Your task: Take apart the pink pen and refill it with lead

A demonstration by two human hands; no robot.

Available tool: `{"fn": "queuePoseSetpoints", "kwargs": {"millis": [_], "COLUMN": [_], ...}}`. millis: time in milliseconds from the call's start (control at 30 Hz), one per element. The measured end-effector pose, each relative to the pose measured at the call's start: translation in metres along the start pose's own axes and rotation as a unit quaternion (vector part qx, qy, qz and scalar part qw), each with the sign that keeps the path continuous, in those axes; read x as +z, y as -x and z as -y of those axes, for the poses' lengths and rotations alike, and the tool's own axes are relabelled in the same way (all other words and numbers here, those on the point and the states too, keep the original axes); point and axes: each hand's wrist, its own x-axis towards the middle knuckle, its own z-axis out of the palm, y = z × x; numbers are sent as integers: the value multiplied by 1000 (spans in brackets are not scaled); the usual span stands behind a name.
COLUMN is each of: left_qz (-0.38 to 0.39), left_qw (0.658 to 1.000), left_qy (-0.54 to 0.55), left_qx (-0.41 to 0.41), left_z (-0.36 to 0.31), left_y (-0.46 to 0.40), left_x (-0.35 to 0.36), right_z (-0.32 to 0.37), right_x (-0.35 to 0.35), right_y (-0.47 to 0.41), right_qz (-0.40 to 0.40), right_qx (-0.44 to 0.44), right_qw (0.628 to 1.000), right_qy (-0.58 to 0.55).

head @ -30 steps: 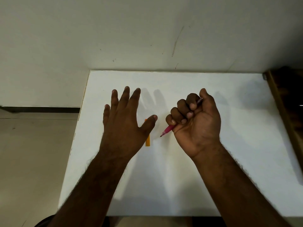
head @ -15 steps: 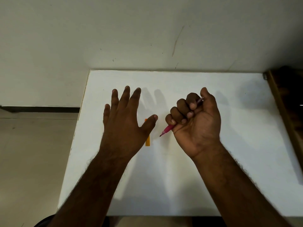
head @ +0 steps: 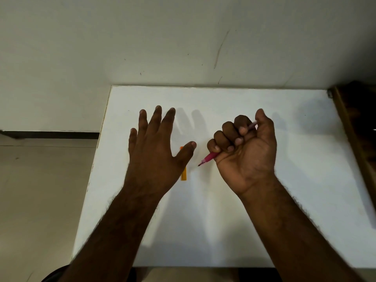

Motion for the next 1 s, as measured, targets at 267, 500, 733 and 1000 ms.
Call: {"fn": "queuePoseSetpoints", "kwargs": {"millis": [267,500,733,1000], "left_qz": [1,2,4,6], "left_qw": [1000,1000,1000,1000], "left_qy": [1,0,1,-3], "left_qx": [-1,-2,-4,-6], "left_z": [0,1,1,1], "left_y": [0,0,0,-1], "left_x": [1,2,1,1], "right_z": [1,2,2,1], "right_x": [-1,-2,-2,-3], "right_y": [-2,-1,-2,-4], "right_qz": [-11,-2,5,17], "right_qx": [-1,-1,8,-41], "right_qw": [1000,1000,1000,999], "right_qy": [-4,-10,-16,-20]}}
